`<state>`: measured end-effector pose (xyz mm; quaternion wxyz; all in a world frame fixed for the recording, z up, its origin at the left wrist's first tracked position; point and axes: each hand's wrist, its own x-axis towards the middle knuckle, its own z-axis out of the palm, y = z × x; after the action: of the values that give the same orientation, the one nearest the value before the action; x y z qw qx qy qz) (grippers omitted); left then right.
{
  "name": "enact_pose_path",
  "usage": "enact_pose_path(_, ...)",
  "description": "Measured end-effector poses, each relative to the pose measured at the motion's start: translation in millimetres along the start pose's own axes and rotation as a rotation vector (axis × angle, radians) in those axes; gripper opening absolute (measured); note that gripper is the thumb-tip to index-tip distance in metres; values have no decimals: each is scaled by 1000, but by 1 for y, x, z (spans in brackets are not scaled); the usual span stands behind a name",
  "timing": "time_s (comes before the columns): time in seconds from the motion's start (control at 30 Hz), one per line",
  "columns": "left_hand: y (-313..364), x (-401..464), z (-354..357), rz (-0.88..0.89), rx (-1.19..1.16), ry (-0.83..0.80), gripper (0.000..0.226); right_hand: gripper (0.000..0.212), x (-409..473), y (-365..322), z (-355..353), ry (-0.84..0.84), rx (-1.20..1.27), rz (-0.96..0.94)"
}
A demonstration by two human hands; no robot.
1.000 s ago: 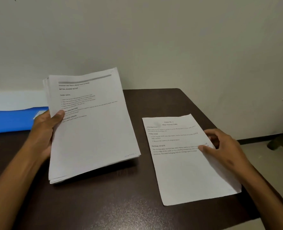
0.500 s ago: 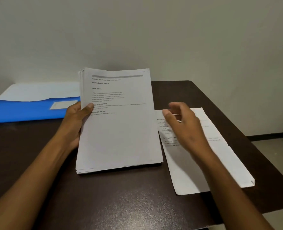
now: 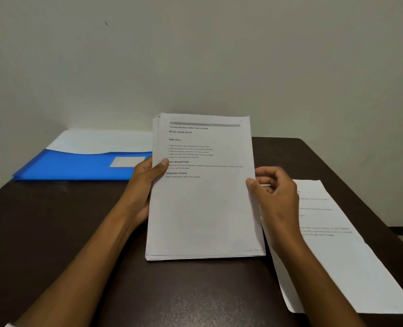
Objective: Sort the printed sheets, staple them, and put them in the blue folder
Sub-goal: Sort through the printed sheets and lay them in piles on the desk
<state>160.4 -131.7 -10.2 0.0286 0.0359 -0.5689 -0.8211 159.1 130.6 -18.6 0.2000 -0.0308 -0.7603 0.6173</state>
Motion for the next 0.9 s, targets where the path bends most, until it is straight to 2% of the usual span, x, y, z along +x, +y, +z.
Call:
enact_pose_path(0.17, 3, -1, -6, 5, -36, -50, 36, 13, -1, -4, 7, 43, 24, -59)
enact_pose_path(0.53, 5, -1, -11, -84, -206, -31, 40, 9, -6, -10, 16, 60, 86, -76)
enact_pose_path(0.9, 11, -2, -19, -53, -151, -56, 38, 4, -8, -11, 19, 83, 73, 0)
